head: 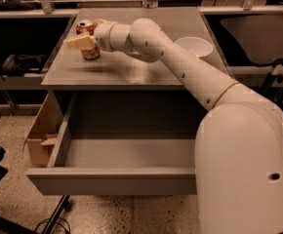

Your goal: Place coke can into top drawer

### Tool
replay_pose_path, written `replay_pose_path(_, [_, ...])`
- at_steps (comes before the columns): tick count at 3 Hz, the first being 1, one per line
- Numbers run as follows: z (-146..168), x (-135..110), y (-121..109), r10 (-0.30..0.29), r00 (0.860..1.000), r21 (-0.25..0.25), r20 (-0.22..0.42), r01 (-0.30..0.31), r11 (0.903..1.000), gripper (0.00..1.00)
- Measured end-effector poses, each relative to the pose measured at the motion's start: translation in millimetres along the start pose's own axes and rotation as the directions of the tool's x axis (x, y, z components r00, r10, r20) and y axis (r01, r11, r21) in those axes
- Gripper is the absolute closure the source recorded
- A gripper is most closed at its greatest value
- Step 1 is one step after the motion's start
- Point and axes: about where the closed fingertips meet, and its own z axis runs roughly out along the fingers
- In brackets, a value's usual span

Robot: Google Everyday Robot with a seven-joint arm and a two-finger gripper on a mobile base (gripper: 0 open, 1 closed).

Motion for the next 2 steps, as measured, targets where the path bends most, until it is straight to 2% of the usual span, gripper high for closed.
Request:
replay_pose_path(1, [16.5,5.8,18.1,0.036,0.999,-0.02,0.012,-0.036,0.9992,0.41])
replay_pose_path(2, [17.4,5.8,19.1,0.037,0.999,-0.021,0.013,-0.037,0.9991,0.72])
